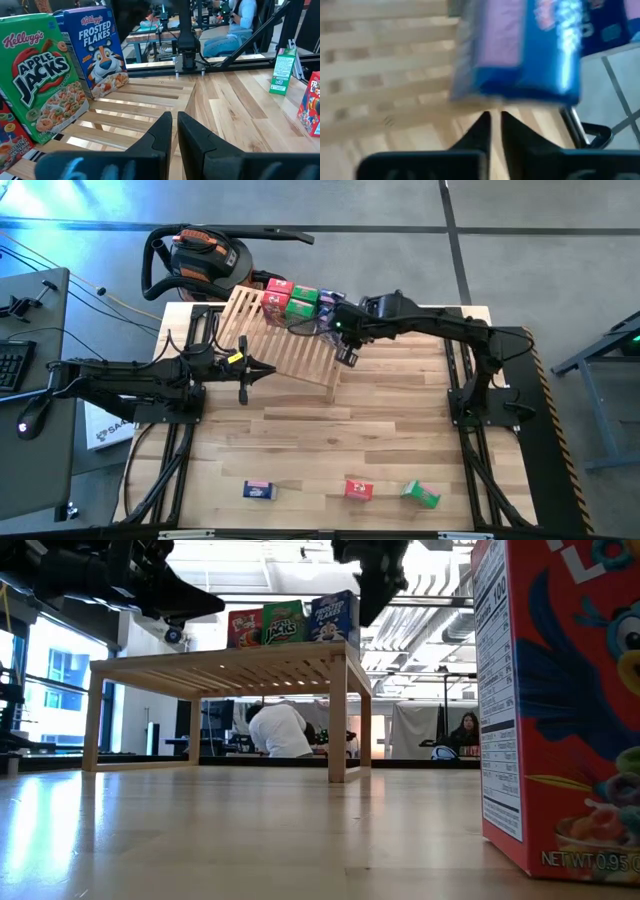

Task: Stack cereal on shelf
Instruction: Put the right blue cereal box aligned with the other blue cereal box on the shelf

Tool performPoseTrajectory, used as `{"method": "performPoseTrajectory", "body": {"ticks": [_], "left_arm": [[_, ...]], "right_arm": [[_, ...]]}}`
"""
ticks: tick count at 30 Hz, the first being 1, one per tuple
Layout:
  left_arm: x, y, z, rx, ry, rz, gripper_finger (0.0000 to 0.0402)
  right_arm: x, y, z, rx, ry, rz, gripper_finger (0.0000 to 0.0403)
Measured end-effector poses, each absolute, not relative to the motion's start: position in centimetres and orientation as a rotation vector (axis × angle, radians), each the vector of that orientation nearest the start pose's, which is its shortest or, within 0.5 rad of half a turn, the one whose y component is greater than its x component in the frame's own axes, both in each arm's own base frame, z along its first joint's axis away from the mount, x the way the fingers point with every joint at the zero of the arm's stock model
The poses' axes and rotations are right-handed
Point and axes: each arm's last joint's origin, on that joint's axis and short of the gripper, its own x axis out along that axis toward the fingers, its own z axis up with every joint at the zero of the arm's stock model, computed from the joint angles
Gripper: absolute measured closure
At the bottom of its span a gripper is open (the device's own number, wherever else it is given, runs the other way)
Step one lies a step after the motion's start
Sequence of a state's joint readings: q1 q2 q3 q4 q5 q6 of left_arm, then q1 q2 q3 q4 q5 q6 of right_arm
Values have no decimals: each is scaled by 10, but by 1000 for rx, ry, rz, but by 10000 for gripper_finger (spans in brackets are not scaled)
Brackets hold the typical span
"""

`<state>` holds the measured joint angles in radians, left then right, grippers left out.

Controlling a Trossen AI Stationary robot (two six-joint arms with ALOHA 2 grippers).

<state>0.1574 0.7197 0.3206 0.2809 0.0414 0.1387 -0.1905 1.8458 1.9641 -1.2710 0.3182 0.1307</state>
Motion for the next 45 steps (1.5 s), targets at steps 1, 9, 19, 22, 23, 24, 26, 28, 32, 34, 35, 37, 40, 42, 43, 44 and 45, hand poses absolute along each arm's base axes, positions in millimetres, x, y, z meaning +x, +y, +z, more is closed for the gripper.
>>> {"method": "performPoseTrajectory", "body": {"ticks": [1, 9, 19, 22, 23, 24, 26, 28, 32, 34, 35, 37, 40, 42, 43, 44, 45], "left_arm": [[165, 25, 226, 127, 125, 107, 381], [165, 25, 226, 127, 125, 107, 381], [165, 25, 226, 126, 128, 108, 381], [165, 25, 225, 126, 135, 107, 381], [165, 25, 225, 126, 135, 107, 381], [165, 25, 225, 126, 135, 107, 381], [165, 25, 225, 127, 135, 107, 381], [165, 25, 225, 127, 135, 107, 381], [165, 25, 225, 127, 134, 108, 381], [165, 25, 225, 127, 135, 107, 381], [165, 25, 225, 127, 136, 107, 381], [164, 25, 225, 127, 140, 107, 381], [164, 25, 225, 128, 140, 107, 381], [164, 25, 225, 128, 140, 107, 381], [164, 25, 225, 129, 140, 107, 381], [164, 25, 225, 129, 140, 107, 381], [164, 25, 225, 129, 140, 107, 381]], "right_arm": [[360, -81, 356, 41, 1119, -535, 392], [368, -92, 345, 40, 1055, -558, 383], [364, -92, 339, 18, 1080, -564, 386], [350, -84, 352, 15, 1084, -568, 386], [346, -80, 356, 18, 1087, -558, 386], [344, -75, 358, 26, 1084, -535, 386], [346, -66, 360, 31, 1071, -483, 386], [351, -57, 361, 22, 1035, -432, 387], [370, -45, 356, -25, 961, -399, 387], [377, -43, 352, -47, 938, -430, 387], [379, -45, 352, -59, 922, -459, 387], [383, -47, 349, -76, 910, -521, 387], [386, -52, 347, -89, 901, -562, 387], [387, -55, 348, -81, 877, -572, 387], [388, -57, 348, -80, 872, -575, 387], [388, -58, 348, -81, 874, -576, 387], [388, -60, 347, -84, 875, -576, 387]]}}
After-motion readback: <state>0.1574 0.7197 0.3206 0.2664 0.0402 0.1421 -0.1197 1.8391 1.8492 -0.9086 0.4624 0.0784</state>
